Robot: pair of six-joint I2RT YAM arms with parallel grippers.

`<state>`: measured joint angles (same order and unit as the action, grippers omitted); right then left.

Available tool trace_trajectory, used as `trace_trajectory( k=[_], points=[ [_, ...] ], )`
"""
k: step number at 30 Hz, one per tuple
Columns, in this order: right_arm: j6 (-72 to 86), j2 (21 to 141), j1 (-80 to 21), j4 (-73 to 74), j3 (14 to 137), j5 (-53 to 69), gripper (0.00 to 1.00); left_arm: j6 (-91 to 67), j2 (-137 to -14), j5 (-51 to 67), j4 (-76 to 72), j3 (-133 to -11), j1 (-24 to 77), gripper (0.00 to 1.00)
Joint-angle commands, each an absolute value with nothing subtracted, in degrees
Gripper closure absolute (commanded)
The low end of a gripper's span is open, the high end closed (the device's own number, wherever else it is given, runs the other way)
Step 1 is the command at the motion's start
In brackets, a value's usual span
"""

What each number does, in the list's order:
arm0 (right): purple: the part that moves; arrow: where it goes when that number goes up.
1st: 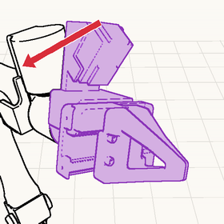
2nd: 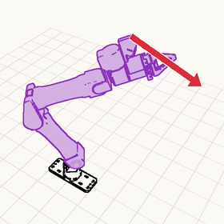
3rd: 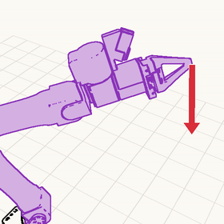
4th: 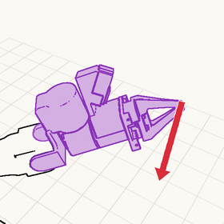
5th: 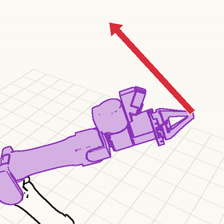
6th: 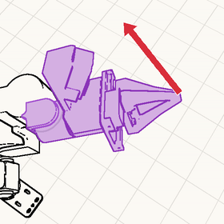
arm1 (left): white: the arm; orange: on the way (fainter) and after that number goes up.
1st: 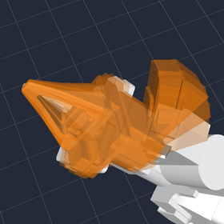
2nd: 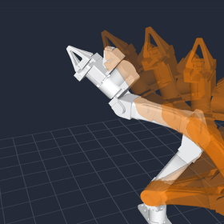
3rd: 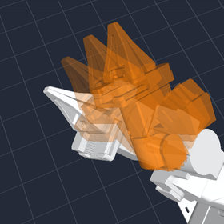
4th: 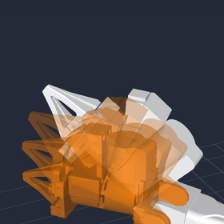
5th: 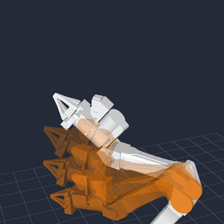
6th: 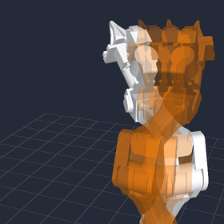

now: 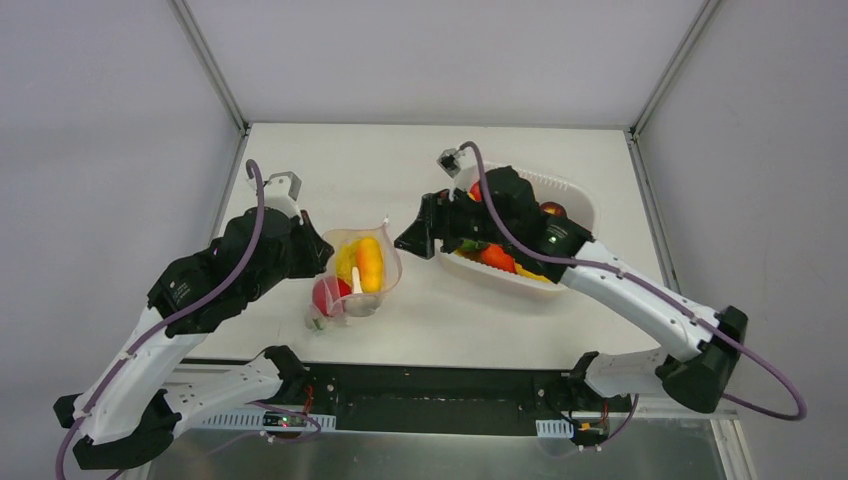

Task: Place the food in the zip-top bag and seal the zipper
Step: Adjust the zipper food storage bag at the center of the board, then adjust the fake fruit in the bin.

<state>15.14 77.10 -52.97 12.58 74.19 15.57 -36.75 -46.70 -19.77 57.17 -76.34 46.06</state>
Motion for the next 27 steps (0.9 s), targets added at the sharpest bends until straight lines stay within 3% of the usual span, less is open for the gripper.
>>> trace_trajectory(
  k=[1, 12, 20, 27],
  points=[
    [11.64, 66.69, -52.65, 10.61, 72.09, 16.59, 0.27, -37.33, -47.32, -19.04, 53.67, -75.97, 45.94, 1.0],
    [11.54, 57.33, -44.83, 14.81, 63.06, -17.82, 0.18, -37.35, -48.05, -17.3, 51.99, -75.42, 45.92, 1.0],
    [19.33, 59.76, -25.05, 16.62, 58.14, -8.35, 0.18, -37.61, -48.09, -16.41, 51.27, -74.91, 45.97, 1.0],
    [20.38, 64.82, -16.11, 18.31, 58.67, -8.27, 0.14, -37.7, -48.11, -15.96, 50.83, -74.68, 45.97, 1.0]
  ],
)
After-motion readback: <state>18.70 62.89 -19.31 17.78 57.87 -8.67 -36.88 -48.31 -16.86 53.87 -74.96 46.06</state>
